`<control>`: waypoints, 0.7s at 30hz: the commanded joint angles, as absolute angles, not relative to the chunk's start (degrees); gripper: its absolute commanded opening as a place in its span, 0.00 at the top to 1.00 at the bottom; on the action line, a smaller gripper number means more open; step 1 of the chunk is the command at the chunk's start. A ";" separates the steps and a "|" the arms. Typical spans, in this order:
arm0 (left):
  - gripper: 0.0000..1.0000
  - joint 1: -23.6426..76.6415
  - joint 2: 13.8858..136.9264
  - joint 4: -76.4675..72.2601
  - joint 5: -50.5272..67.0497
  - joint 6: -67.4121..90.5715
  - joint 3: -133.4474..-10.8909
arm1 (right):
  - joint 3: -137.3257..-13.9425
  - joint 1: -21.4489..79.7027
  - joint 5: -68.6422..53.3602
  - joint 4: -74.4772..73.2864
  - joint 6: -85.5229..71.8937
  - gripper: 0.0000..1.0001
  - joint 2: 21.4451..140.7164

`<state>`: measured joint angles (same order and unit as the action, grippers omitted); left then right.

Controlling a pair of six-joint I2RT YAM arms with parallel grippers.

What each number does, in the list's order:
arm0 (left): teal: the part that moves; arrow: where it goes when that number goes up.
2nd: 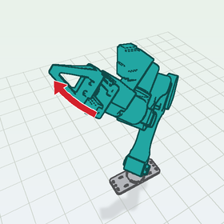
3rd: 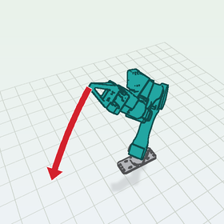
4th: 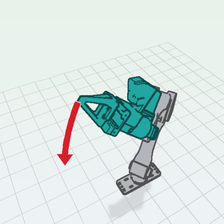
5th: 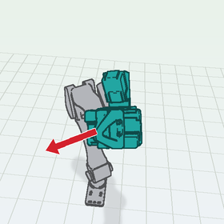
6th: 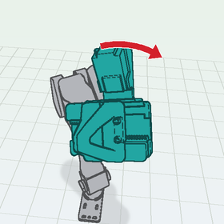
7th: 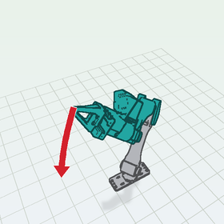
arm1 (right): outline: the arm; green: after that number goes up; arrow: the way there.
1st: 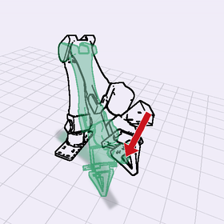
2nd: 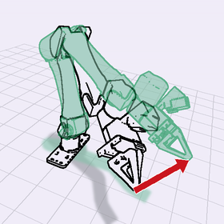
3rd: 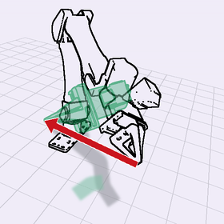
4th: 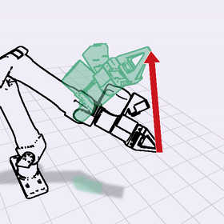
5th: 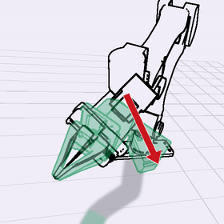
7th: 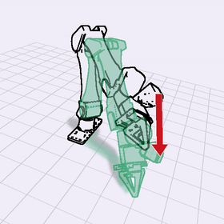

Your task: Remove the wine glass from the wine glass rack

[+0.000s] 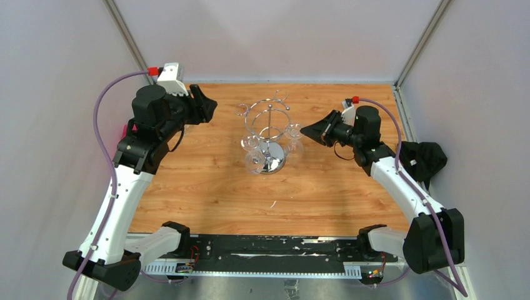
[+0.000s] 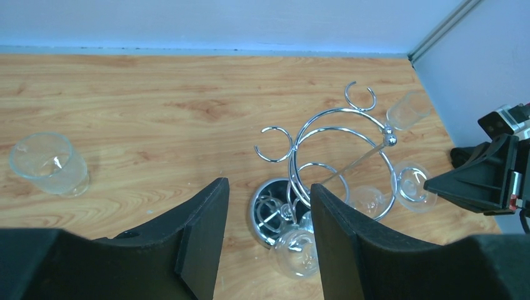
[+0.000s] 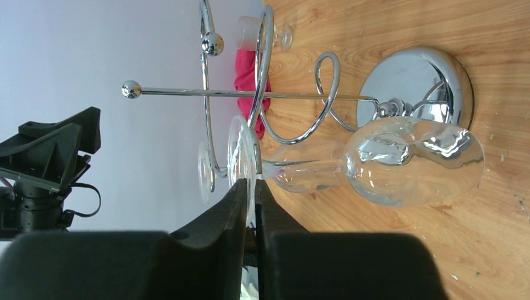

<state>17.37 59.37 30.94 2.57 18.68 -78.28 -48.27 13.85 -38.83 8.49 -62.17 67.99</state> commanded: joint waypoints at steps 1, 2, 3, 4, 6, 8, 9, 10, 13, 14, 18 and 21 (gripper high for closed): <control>0.44 17.67 58.74 30.45 3.08 18.28 -78.05 | -48.42 13.24 -40.86 7.62 -62.86 0.91 66.85; 0.45 17.67 58.67 30.42 3.08 18.28 -77.98 | -48.07 13.27 -40.87 7.72 -63.08 0.92 66.74; 0.44 17.67 58.63 30.41 3.08 18.28 -77.97 | -47.96 13.23 -40.87 7.73 -63.31 0.93 66.60; 0.44 17.67 58.63 30.49 3.04 18.28 -77.96 | -47.84 13.24 -40.88 7.73 -63.38 0.95 66.45; 0.44 17.67 58.57 30.54 3.08 18.37 -78.05 | -47.77 13.21 -40.96 7.73 -63.74 0.98 66.09; 0.44 17.67 58.45 30.61 3.08 18.29 -78.19 | -47.96 13.27 -40.62 7.07 -63.89 1.00 65.36; 0.44 17.67 58.46 30.68 3.05 18.28 -78.25 | -47.98 13.23 -40.35 6.51 -63.90 1.00 64.93; 0.44 17.67 58.39 30.77 3.00 18.22 -78.31 | -47.99 13.20 -39.91 5.76 -63.94 1.00 64.50; 0.44 17.67 58.21 30.89 2.89 18.11 -78.36 | -47.59 13.14 -38.83 3.56 -64.49 1.00 63.21; 0.45 17.67 58.22 30.88 2.86 18.11 -78.25 | -47.25 13.16 -38.33 3.52 -64.87 1.00 62.74; 0.45 17.67 58.20 30.82 2.90 18.11 -77.98 | -45.02 13.01 -35.40 4.97 -66.90 1.00 59.93; 0.46 17.67 58.22 30.95 2.90 18.02 -78.08 | -43.60 12.60 -33.40 6.15 -67.73 1.00 57.85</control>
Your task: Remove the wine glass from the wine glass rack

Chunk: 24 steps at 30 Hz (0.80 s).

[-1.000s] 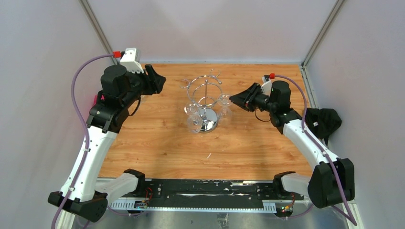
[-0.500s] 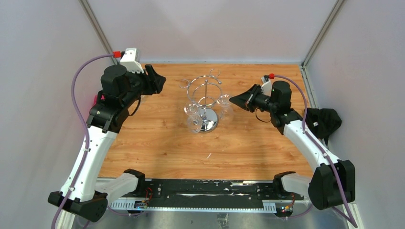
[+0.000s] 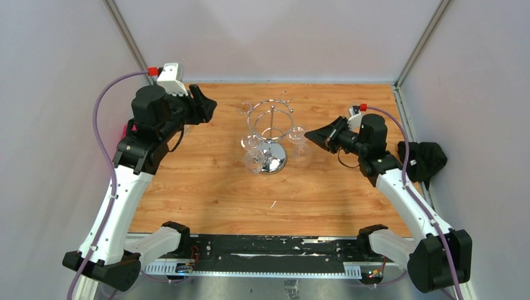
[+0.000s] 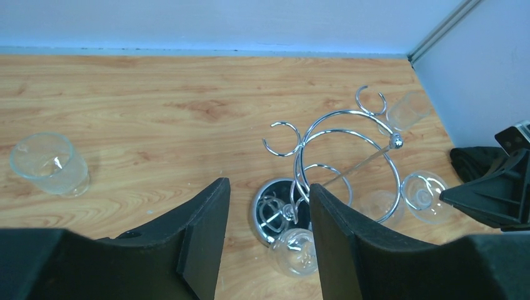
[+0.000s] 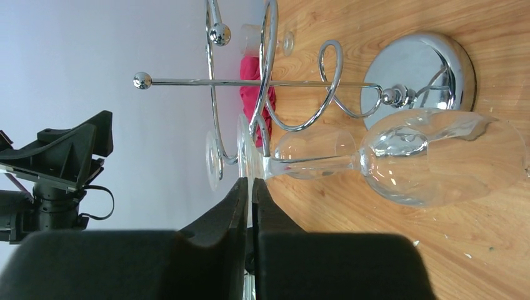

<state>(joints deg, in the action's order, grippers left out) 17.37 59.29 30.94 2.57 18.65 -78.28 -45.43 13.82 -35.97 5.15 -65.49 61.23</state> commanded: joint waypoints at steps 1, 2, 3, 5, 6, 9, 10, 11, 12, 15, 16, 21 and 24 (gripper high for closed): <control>0.46 17.67 58.23 30.96 2.90 18.02 -78.13 | -43.25 12.50 -32.89 6.34 -67.84 1.00 57.10; 0.46 17.67 58.19 31.02 2.90 18.06 -78.16 | -43.05 12.41 -31.90 6.47 -67.67 1.00 56.31; 0.46 17.67 58.18 30.98 2.90 18.10 -78.07 | -42.94 12.37 -30.85 6.50 -67.48 1.00 55.68; 0.46 17.67 58.27 30.79 2.99 18.19 -78.04 | -43.08 11.91 -29.92 6.50 -67.07 1.00 54.77; 0.46 17.67 58.41 30.77 2.99 18.19 -77.97 | -43.52 11.66 -30.00 6.50 -66.84 1.00 54.56; 0.46 17.66 58.57 30.76 3.22 18.28 -77.88 | -44.97 11.50 -30.85 5.77 -66.33 1.00 54.65; 0.46 17.67 58.56 30.70 3.25 18.36 -77.89 | -45.26 11.50 -30.96 5.57 -66.33 1.00 54.46; 0.46 17.67 58.54 30.65 3.24 18.37 -77.93 | -45.48 11.46 -30.71 4.95 -66.16 1.00 54.21; 0.46 17.67 58.58 30.59 3.23 18.37 -78.07 | -45.69 11.43 -30.26 4.22 -65.83 1.00 53.64; 0.45 17.67 58.84 30.65 3.29 18.44 -78.41 | -49.67 11.38 -25.44 -4.96 -59.59 1.00 51.19; 0.45 17.67 58.98 30.56 3.33 18.45 -78.47 | -51.65 11.30 -24.11 -8.42 -57.79 1.00 50.82; 0.44 17.67 60.50 29.24 5.39 19.42 -78.04 | -62.68 8.87 -17.11 -20.57 -47.78 1.00 50.35; 0.42 17.67 61.30 27.50 7.49 20.17 -77.98 | -69.70 8.27 -16.17 -22.80 -44.12 1.00 51.75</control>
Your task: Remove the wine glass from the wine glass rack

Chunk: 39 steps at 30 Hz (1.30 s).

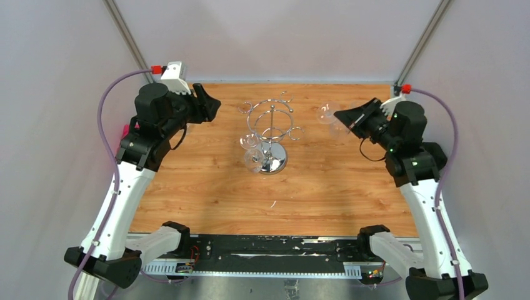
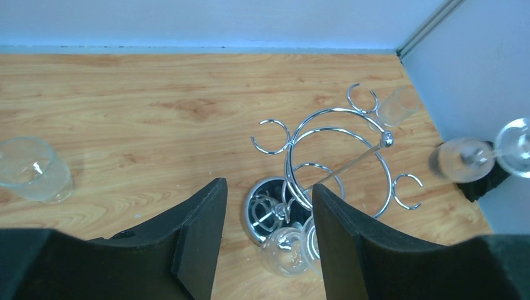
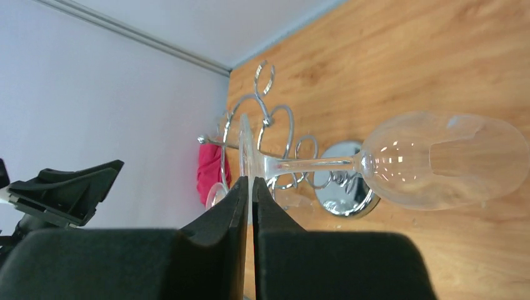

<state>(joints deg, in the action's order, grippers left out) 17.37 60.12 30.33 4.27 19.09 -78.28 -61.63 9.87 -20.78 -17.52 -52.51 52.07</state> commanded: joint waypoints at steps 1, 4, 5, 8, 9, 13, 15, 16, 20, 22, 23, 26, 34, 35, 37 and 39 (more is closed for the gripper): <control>0.41 17.67 61.42 26.70 8.45 20.29 -78.09 | -71.86 8.26 -16.55 -22.92 -43.43 1.00 52.47; 0.39 17.67 61.61 23.04 12.42 20.90 -78.39 | -77.44 8.26 -20.18 -22.32 -42.87 1.00 54.57; 0.38 17.67 61.53 21.37 13.93 21.18 -78.36 | -79.14 8.26 -21.91 -21.49 -43.04 1.00 55.28; 0.35 17.67 61.03 14.10 19.81 22.69 -76.70 | -81.82 8.22 -28.79 -14.22 -47.11 1.00 56.99; 0.34 17.60 60.82 11.24 21.61 23.72 -75.87 | -82.46 8.26 -31.25 -11.29 -49.42 1.00 57.72; 0.33 17.20 61.12 -5.45 31.53 31.07 -71.13 | -83.36 8.35 -42.08 8.73 -62.49 1.00 62.07; 0.33 16.93 61.74 -12.80 36.24 34.78 -69.03 | -82.74 8.37 -45.10 18.62 -70.41 1.00 63.81; 0.33 16.76 62.04 -16.28 38.18 36.45 -68.16 | -82.58 8.35 -46.00 23.16 -73.51 1.00 64.68; 0.34 15.63 63.22 -30.64 44.64 43.16 -64.58 | -82.66 8.59 -47.83 38.35 -85.45 1.00 67.52; 0.34 14.10 64.23 -42.04 47.80 50.25 -61.96 | -83.03 8.88 -47.72 45.21 -90.02 1.00 68.93; 0.35 13.09 65.23 -50.66 48.98 55.35 -60.55 | -83.24 9.22 -47.58 47.87 -91.98 1.00 69.78; 0.34 9.61 71.66 -79.33 50.44 76.23 -59.63 | -83.69 10.39 -46.63 55.16 -96.74 1.00 71.83; 0.35 7.91 83.82 -90.92 49.66 88.29 -64.82 | -85.69 18.29 -43.95 65.39 -102.80 1.00 77.95; 0.35 7.91 84.38 -90.88 49.40 88.51 -65.45 | -86.30 19.75 -44.07 65.02 -102.07 1.00 78.55; 0.35 7.91 85.59 -90.89 49.00 89.01 -66.28 | -87.45 21.67 -44.14 64.73 -101.47 1.00 79.89; 0.35 7.91 86.29 -90.90 48.96 89.43 -66.61 | -88.06 22.70 -43.98 64.82 -101.30 1.00 80.62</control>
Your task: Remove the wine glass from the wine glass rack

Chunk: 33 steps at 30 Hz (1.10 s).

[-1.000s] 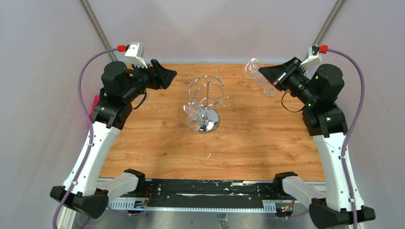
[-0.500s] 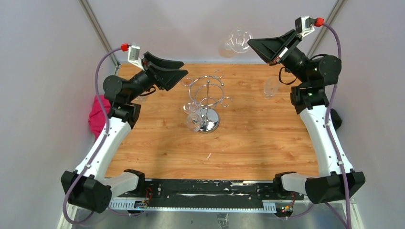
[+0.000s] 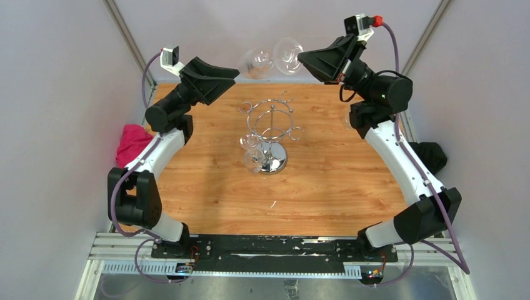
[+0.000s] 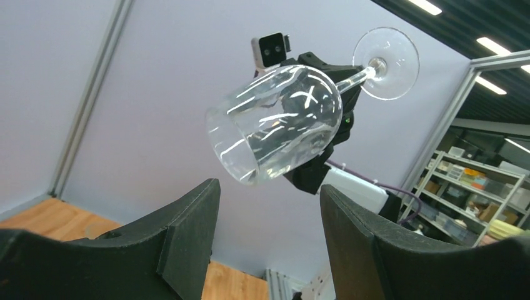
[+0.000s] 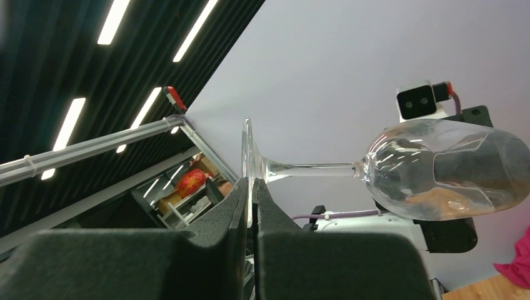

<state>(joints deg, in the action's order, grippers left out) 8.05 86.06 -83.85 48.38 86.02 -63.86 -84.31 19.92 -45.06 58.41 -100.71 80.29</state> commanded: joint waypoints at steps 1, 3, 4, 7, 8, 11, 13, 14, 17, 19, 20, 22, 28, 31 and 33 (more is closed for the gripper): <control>0.35 7.91 86.42 -90.98 48.89 89.47 -66.56 | -88.21 23.12 -43.87 64.86 -101.16 1.00 81.03; 0.35 7.91 86.32 -90.88 49.00 89.41 -66.11 | -88.35 23.57 -43.92 64.82 -100.86 1.00 81.71; 0.35 7.91 86.14 -90.92 48.96 89.39 -65.84 | -88.49 23.74 -43.99 64.71 -100.77 1.00 82.11; 0.35 7.91 85.63 -90.95 48.91 89.33 -65.16 | -88.55 24.57 -43.84 64.67 -100.35 1.00 83.32; 0.35 7.91 85.55 -90.92 48.87 89.48 -65.12 | -88.62 24.91 -43.79 64.79 -100.21 1.00 83.97; 0.35 7.91 84.63 -90.89 48.75 90.03 -64.86 | -88.81 26.28 -43.15 67.48 -102.09 1.00 86.57; 0.35 7.91 83.58 -90.89 48.73 90.16 -64.79 | -88.64 27.42 -42.58 70.64 -104.23 1.00 88.68; 0.35 7.91 82.97 -90.92 48.74 90.22 -64.79 | -88.29 27.96 -42.09 72.48 -105.51 1.00 89.64; 0.38 7.91 80.31 -90.95 48.57 90.57 -64.49 | -85.99 28.81 -40.51 77.90 -108.94 1.00 92.12; 0.40 7.91 78.20 -90.91 48.36 90.62 -63.90 | -84.35 28.97 -39.48 81.09 -110.84 1.00 93.26; 0.42 7.91 76.60 -90.88 48.30 90.61 -63.63 | -83.55 29.00 -39.29 82.66 -111.74 1.00 93.66; 0.46 7.91 74.63 -90.81 48.47 90.45 -63.19 | -81.66 29.00 -39.04 83.91 -112.29 1.00 93.88; 0.69 7.91 71.72 -90.83 48.58 91.50 -62.39 | -77.66 29.31 -39.99 85.73 -113.40 1.00 94.04; 0.87 7.91 71.47 -90.84 49.00 92.70 -62.10 | -76.45 29.44 -40.65 86.03 -113.26 1.00 93.59; 0.93 7.91 71.34 -90.82 49.13 93.40 -61.60 | -75.98 29.42 -41.10 86.12 -113.04 1.00 93.05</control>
<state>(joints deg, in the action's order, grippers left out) 7.51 71.79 -87.09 48.88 92.05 -62.33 -77.28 28.10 -38.20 84.33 -115.33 92.88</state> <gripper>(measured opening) 0.191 0.065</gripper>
